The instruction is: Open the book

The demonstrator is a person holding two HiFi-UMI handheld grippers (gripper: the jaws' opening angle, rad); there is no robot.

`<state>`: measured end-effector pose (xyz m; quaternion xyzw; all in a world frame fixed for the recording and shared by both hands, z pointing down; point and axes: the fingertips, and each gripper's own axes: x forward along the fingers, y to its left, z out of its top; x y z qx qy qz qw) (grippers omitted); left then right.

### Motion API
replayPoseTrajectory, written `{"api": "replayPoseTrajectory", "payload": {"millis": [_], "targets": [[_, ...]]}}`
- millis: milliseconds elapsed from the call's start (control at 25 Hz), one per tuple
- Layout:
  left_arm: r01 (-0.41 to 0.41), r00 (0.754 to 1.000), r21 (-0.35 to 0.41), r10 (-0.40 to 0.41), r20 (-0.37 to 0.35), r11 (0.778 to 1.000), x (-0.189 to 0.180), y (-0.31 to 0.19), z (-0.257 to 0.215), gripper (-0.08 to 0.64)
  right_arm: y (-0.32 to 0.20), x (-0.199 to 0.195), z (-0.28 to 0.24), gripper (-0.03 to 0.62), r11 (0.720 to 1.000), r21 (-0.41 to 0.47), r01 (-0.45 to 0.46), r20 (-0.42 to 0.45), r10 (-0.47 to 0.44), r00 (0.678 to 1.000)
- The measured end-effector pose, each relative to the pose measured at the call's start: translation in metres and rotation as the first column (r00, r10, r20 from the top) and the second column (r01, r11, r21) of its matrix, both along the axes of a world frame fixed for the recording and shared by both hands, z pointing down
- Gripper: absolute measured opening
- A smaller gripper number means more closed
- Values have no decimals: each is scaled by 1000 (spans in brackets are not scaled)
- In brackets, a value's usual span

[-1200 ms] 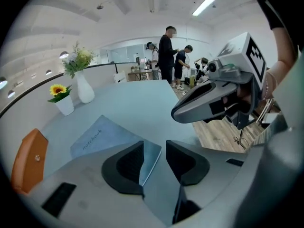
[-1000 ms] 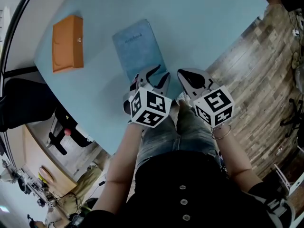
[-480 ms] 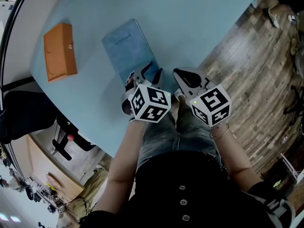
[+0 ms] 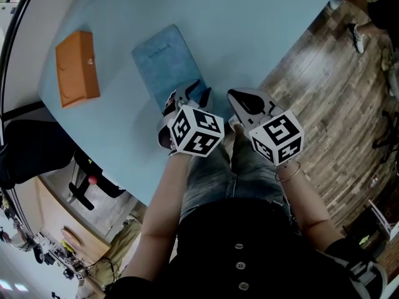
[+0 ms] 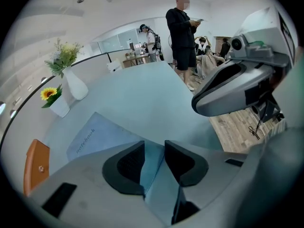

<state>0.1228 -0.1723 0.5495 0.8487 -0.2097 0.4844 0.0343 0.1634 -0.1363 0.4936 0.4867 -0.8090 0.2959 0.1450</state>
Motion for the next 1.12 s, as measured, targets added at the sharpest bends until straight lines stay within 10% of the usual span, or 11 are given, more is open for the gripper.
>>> {"api": "replayPoseTrajectory", "payload": {"millis": [560, 1120], "targets": [[32, 994, -79, -40, -102, 996, -1, 3, -13, 37, -5, -3, -5, 2, 1000, 10, 19, -15, -19, 1000], [89, 935, -217, -156, -317, 972, -15, 1, -48, 31, -15, -17, -25, 2, 997, 53, 57, -32, -55, 998]]}}
